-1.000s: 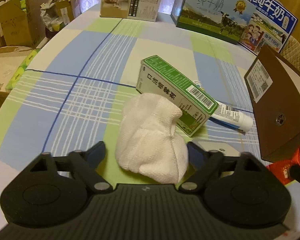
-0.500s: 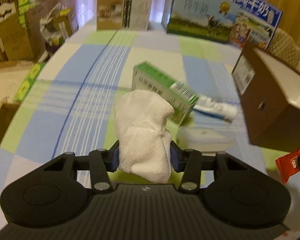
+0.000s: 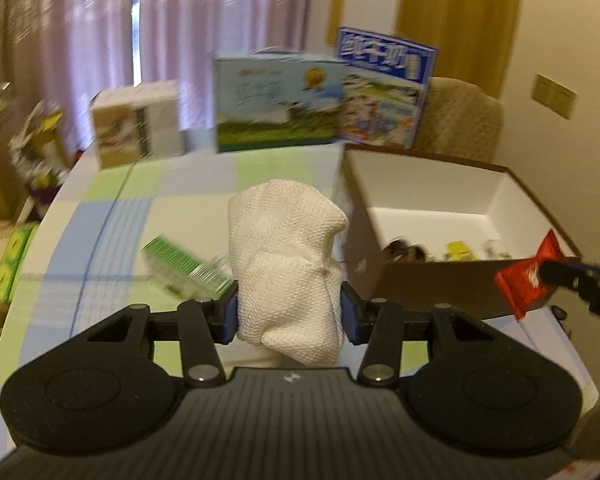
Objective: Organize objects
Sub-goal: 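Carry the towel and red packet over the brown box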
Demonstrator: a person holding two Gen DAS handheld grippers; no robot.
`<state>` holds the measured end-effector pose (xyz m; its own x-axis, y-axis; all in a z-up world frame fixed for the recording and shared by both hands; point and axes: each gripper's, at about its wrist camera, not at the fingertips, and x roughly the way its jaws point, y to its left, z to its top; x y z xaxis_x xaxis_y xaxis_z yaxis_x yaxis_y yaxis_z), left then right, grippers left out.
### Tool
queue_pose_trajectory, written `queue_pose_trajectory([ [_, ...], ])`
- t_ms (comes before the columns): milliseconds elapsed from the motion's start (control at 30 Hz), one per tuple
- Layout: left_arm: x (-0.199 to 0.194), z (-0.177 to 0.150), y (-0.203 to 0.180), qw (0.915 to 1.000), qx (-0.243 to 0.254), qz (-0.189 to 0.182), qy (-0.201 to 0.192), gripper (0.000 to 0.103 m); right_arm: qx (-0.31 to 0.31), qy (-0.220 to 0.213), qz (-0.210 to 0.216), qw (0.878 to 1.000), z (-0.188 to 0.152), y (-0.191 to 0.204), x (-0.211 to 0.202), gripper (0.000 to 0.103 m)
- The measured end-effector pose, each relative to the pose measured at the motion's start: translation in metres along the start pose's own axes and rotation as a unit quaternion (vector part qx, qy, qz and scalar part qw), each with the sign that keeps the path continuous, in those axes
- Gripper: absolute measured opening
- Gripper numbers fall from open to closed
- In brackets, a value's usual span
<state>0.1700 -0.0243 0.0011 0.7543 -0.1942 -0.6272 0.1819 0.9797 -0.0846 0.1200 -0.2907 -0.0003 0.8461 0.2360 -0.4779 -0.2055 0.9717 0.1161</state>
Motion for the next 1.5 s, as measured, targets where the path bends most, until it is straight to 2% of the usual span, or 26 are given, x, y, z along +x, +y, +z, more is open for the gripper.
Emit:
queue_pose_trajectory([
  [167, 0.017, 0.030, -0.038, 0.9984, 0.036, -0.043, 0.003, 0.044, 0.022, -0.018, -0.023, 0.999, 0.025, -0.042, -0.004, 0.010],
  [333, 0.043, 0.059, -0.080, 0.9937, 0.089, -0.067, 0.003, 0.044, 0.046, -0.016, -0.044, 0.998, 0.049, -0.086, 0.005, 0.010],
  [600, 0.103, 0.097, -0.126, 0.9866, 0.139, -0.077, 0.035, 0.045, 0.070, 0.012, -0.051, 0.996, 0.082, -0.136, 0.039, 0.010],
  [767, 0.139, 0.110, -0.148, 0.9791, 0.180, -0.074, 0.060, 0.046, 0.072, 0.059, -0.057, 0.994, 0.090, -0.146, 0.075, 0.010],
  [833, 0.153, 0.113, -0.154, 0.9786, 0.184, -0.064, 0.067, 0.046, 0.070, 0.075, -0.065, 0.993, 0.089, -0.147, 0.090, 0.010],
  [967, 0.178, 0.112, -0.163, 0.9782, 0.171, -0.071, 0.094, 0.046, 0.068, 0.099, -0.071, 0.990, 0.082, -0.146, 0.119, 0.010],
  [1100, 0.200, 0.109, -0.170, 0.9783, 0.154, -0.073, 0.118, 0.046, 0.123, 0.111, -0.061, 0.984, 0.079, -0.158, 0.142, 0.010],
  [1367, 0.223, 0.106, -0.174, 0.9804, 0.125, -0.068, 0.136, 0.046, 0.194, 0.115, -0.067, 0.972, 0.084, -0.181, 0.160, 0.010],
  [1500, 0.229, 0.108, -0.175, 0.9810, 0.118, -0.068, 0.137, 0.048, 0.196, 0.117, -0.070, 0.971, 0.086, -0.184, 0.164, 0.011],
])
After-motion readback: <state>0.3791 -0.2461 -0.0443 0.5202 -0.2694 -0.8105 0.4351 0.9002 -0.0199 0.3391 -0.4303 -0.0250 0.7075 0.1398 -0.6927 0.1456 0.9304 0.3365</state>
